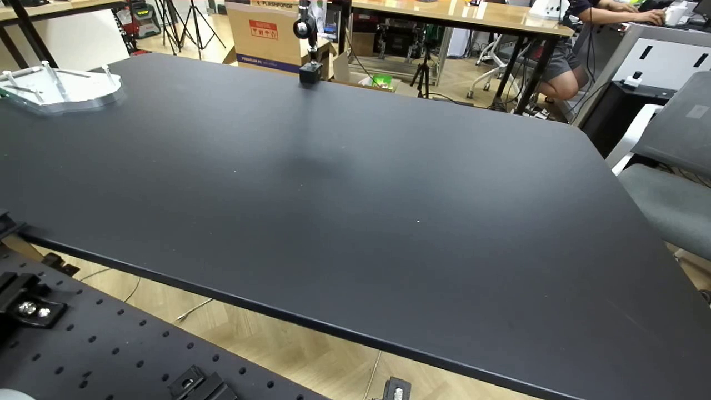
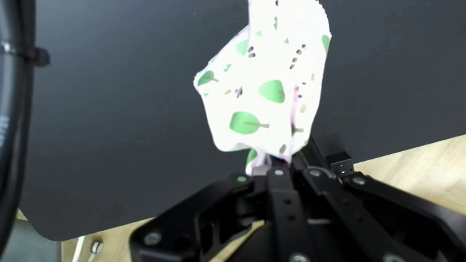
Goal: Pick up the white cloth and put it on the metallic arm
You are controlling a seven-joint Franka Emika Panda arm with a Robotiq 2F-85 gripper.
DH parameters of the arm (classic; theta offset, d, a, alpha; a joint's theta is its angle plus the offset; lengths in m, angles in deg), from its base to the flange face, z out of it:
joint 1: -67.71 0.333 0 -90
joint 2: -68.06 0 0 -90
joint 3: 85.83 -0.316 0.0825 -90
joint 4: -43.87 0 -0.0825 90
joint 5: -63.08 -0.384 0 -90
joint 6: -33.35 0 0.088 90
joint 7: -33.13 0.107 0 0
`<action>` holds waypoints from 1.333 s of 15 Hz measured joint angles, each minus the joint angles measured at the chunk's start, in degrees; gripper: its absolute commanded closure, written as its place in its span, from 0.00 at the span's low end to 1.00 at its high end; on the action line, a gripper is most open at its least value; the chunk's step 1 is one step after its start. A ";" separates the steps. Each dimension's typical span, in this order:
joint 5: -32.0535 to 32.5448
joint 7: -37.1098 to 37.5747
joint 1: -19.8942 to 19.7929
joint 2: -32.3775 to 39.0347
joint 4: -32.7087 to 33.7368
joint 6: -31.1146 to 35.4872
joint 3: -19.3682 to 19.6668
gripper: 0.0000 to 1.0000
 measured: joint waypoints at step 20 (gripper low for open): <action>-4.80 -5.54 -3.30 1.74 -6.19 -3.56 0.43 0.99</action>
